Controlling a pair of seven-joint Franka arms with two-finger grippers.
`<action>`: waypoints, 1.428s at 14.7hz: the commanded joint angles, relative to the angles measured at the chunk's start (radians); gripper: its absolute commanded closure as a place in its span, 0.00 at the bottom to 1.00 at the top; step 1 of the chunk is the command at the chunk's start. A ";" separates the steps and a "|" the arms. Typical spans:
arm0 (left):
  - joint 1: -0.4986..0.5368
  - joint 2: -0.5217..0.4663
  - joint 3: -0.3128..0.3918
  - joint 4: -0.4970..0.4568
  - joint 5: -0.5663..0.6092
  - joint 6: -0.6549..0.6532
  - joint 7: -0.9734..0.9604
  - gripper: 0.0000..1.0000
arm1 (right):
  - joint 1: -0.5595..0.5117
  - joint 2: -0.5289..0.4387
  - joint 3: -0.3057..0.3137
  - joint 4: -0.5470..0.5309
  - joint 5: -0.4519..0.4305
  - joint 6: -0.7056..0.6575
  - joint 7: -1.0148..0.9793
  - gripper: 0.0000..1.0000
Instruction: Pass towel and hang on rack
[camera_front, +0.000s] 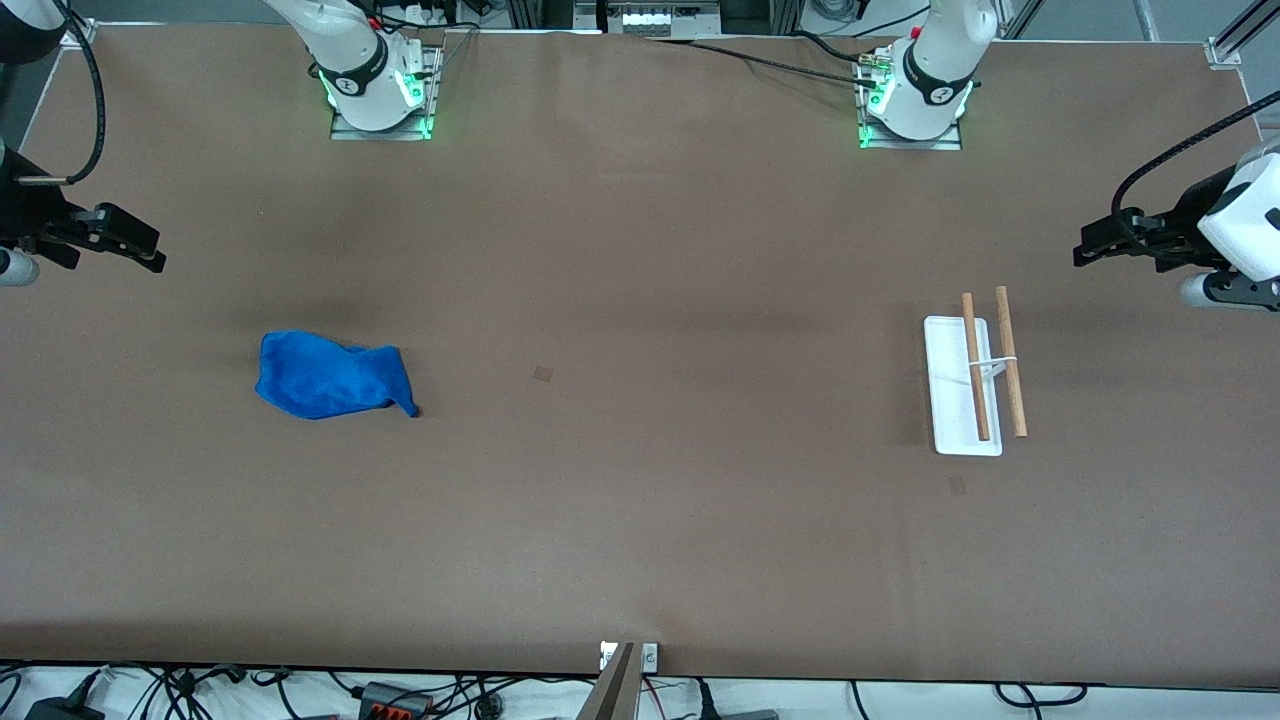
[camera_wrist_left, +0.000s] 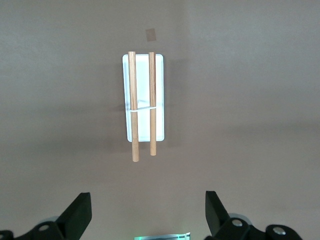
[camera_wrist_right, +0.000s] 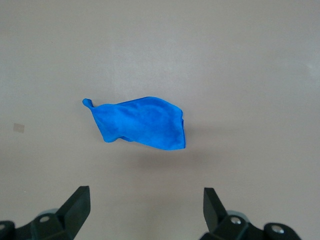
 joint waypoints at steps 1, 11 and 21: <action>0.002 0.014 0.003 0.031 -0.017 -0.014 0.016 0.00 | -0.002 -0.003 0.006 0.007 -0.001 -0.016 0.003 0.00; 0.002 0.019 0.004 0.031 -0.017 -0.015 0.016 0.00 | -0.002 0.024 0.008 0.007 0.003 0.000 0.004 0.00; 0.002 0.020 0.006 0.031 -0.005 -0.015 0.014 0.00 | 0.039 0.300 0.008 0.017 -0.006 0.090 -0.017 0.00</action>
